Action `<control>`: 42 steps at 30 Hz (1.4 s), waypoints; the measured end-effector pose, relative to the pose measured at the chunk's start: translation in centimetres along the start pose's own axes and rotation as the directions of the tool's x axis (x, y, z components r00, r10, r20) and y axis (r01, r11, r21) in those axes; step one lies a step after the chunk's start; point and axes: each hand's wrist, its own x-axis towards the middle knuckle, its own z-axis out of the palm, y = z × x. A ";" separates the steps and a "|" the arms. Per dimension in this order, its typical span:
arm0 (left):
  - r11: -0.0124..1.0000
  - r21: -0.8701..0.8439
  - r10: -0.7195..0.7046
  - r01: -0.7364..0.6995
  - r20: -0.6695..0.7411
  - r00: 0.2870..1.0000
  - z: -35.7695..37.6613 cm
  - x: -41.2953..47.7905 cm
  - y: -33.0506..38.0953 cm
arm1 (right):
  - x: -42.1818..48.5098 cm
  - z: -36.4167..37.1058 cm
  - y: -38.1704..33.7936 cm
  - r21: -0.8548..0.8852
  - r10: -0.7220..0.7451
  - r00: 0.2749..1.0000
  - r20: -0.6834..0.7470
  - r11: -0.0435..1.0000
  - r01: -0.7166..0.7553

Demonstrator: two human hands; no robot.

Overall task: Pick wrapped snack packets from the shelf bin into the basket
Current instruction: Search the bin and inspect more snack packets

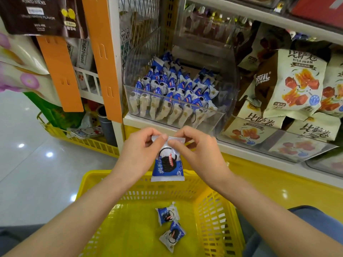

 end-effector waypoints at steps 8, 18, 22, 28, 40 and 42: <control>0.995 0.075 -0.054 0.059 -0.060 0.997 0.1 0.1 -0.3 | 0.0 -0.6 0.1 -0.180 -0.129 0.970 -0.207 0.979 0.092; 0.816 -0.432 -0.355 0.385 0.153 0.922 -0.4 0.4 0.3 | -0.5 -0.4 -0.1 -0.425 -0.468 0.879 0.085 0.781 0.457; 0.868 -0.404 -0.306 0.288 0.022 0.952 -0.4 0.3 0.7 | -0.7 0.1 -0.4 -0.222 -0.293 0.956 0.027 0.930 0.292; 0.933 -0.310 -0.177 0.185 0.052 0.983 -0.1 -0.2 1.1 | 0.2 0.3 -0.6 0.497 0.332 0.942 0.039 0.812 -0.307; 0.981 0.146 0.135 -0.129 -0.028 0.991 1.1 -0.9 -0.3 | -0.1 0.9 -0.4 0.460 0.313 0.948 0.062 0.834 -0.306; 0.990 0.090 0.107 -0.104 -0.031 0.994 1.0 -0.7 -0.2 | -0.1 1.0 -0.3 0.413 0.279 0.956 0.091 0.863 -0.291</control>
